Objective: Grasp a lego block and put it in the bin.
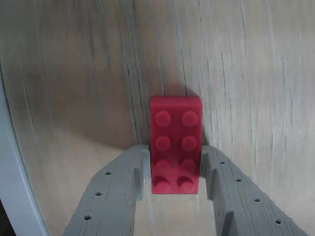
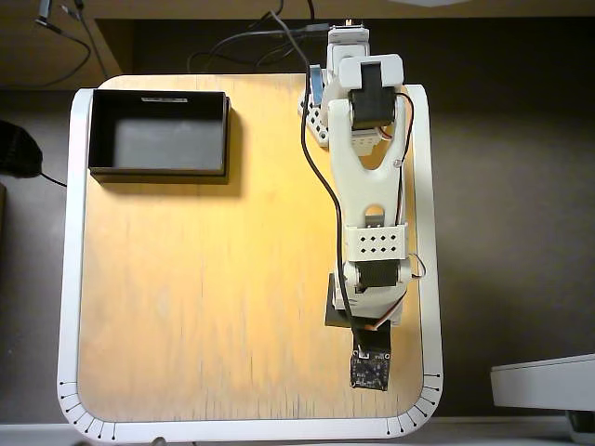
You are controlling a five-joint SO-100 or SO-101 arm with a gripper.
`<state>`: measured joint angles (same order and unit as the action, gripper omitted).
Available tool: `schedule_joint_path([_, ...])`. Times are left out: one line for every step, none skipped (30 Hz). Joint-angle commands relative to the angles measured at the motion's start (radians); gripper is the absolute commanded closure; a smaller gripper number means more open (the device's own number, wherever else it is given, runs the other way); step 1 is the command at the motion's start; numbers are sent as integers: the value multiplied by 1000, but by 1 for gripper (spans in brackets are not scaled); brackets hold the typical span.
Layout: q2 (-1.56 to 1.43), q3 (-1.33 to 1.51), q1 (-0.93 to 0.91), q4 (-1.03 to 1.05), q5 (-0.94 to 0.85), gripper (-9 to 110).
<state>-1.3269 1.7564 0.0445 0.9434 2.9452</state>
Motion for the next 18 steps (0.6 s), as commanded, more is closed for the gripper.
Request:
schedule_joint_path([-25,-130,-21,-21,17,101])
schedule_joint_path([-26,-130,-21,-21,17,101])
schedule_joint_path([-28,-132,-25,-21,18,101])
schedule_joint_path([-32,-132,-31,-21,18,101])
schedule_joint_path([-41,-132,-37,-21,18,101])
schedule_joint_path([-55,-132,-44,-21,18,101])
schedule_joint_path([-75,-132,-52,-21,18,101])
schedule_joint_path([-94,-132,-60,-20,18,101])
schedule_joint_path([-120,-132,-69,-20,15,101])
schedule_joint_path([-149,-132,-78,-17,15,101])
schedule_joint_path([-181,-132,-91,-15,15,101])
schedule_joint_path([-213,-132,-104,-15,17,101])
schedule_joint_path([-244,-132,-121,-15,20,101])
schedule_joint_path([-276,-132,-140,-14,25,101])
schedule_joint_path([-308,-132,-160,-14,29,101])
schedule_joint_path([-342,-132,-181,-14,34,101])
schedule_joint_path([-374,-132,-204,-14,40,101])
schedule_joint_path([-407,-132,-229,-12,43,101])
